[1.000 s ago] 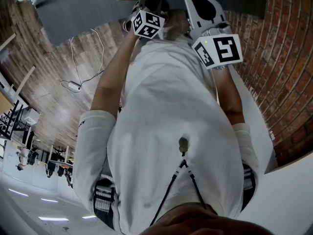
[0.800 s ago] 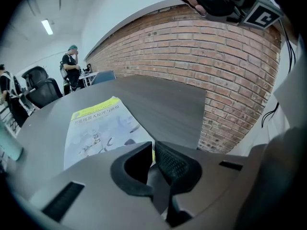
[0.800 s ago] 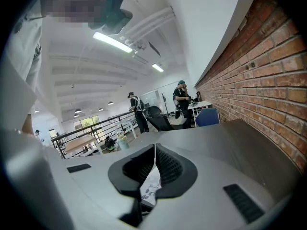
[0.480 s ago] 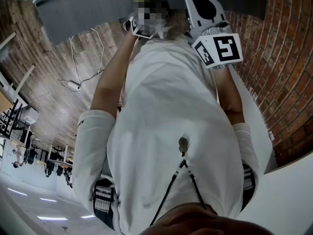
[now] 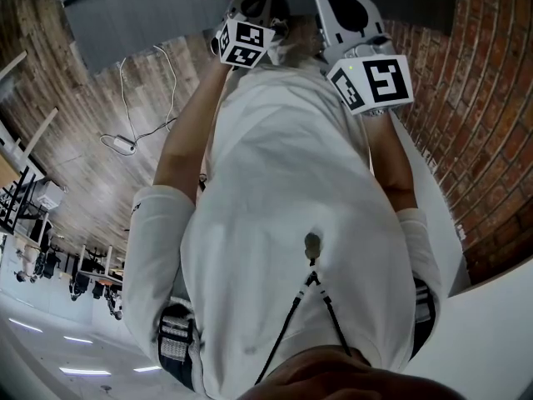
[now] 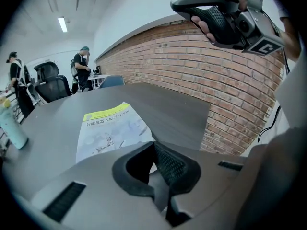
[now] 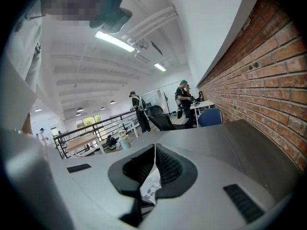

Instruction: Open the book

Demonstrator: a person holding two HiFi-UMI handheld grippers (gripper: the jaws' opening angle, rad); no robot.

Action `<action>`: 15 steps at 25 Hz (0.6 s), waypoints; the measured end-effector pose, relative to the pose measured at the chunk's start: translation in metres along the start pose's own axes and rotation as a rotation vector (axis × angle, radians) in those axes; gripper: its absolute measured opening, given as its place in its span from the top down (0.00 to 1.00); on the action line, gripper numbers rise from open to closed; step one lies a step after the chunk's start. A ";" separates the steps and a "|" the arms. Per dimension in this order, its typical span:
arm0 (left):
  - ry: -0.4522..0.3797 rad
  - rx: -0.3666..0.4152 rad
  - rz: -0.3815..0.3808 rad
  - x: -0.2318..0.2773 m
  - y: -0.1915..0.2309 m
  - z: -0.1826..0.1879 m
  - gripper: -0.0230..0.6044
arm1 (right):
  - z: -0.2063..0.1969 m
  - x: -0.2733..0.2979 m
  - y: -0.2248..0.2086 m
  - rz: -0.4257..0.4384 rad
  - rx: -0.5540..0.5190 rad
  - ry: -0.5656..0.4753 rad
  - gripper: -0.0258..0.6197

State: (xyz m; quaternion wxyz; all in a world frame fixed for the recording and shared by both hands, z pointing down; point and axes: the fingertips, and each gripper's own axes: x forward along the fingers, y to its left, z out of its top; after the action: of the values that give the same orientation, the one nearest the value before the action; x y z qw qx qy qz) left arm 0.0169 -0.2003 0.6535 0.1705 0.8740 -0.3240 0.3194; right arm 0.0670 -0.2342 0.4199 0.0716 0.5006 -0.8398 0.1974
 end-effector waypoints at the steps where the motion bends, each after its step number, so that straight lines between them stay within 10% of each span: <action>1: -0.004 -0.003 0.001 -0.002 0.001 0.001 0.93 | 0.000 0.001 0.001 0.002 -0.001 0.000 0.90; 15: -0.078 -0.091 0.092 -0.036 0.041 0.008 0.93 | 0.000 0.015 0.016 0.046 -0.012 0.004 0.90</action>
State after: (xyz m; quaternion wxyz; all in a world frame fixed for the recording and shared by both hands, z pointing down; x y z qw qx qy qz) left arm -0.0279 -0.2183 0.6272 0.1825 0.8613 -0.3844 0.2778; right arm 0.0458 -0.2399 0.4201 0.0718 0.4804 -0.8520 0.1951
